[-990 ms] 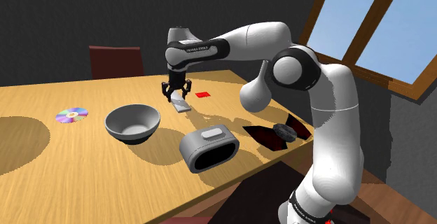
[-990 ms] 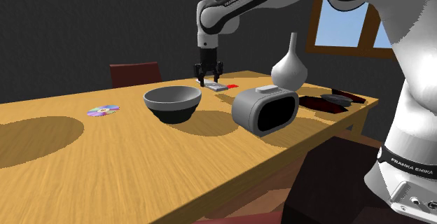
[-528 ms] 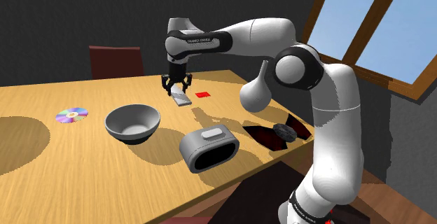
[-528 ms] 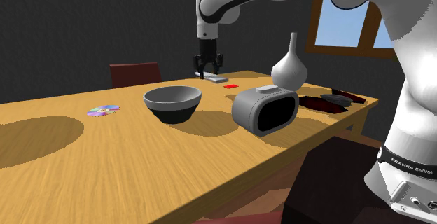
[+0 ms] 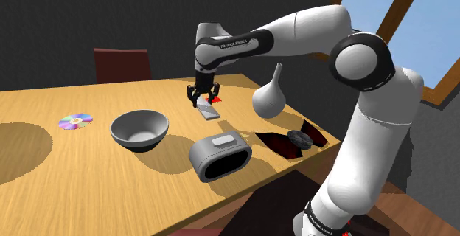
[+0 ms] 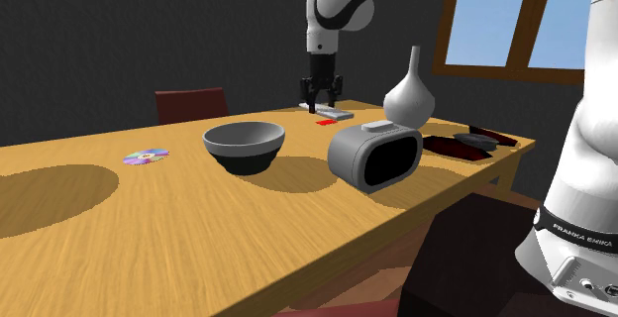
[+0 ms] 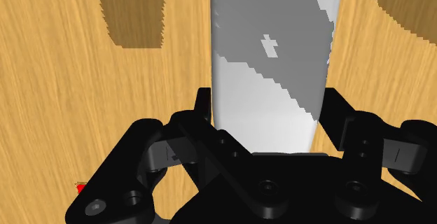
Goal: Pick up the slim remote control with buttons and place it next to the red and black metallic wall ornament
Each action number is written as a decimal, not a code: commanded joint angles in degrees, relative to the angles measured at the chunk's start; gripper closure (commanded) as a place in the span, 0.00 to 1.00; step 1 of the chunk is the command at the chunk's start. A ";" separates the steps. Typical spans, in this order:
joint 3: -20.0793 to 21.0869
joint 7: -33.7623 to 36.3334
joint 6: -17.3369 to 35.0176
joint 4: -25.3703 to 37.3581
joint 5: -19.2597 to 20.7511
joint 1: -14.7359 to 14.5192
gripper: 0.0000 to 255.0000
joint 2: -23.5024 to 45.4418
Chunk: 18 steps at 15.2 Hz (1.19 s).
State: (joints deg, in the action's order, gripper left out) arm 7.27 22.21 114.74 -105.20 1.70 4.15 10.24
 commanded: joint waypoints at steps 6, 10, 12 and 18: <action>-0.97 -3.25 3.72 -18.92 -2.02 1.51 1.00 -15.35; -1.94 -5.19 4.35 -28.44 -2.84 1.94 1.00 -24.27; -2.54 -6.15 4.22 -32.87 -3.08 2.10 1.00 -28.84; -4.16 -8.37 3.41 -43.11 -3.07 2.55 1.00 -39.87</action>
State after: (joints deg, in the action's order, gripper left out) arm 3.15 13.91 118.05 -147.07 -1.33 6.74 -28.50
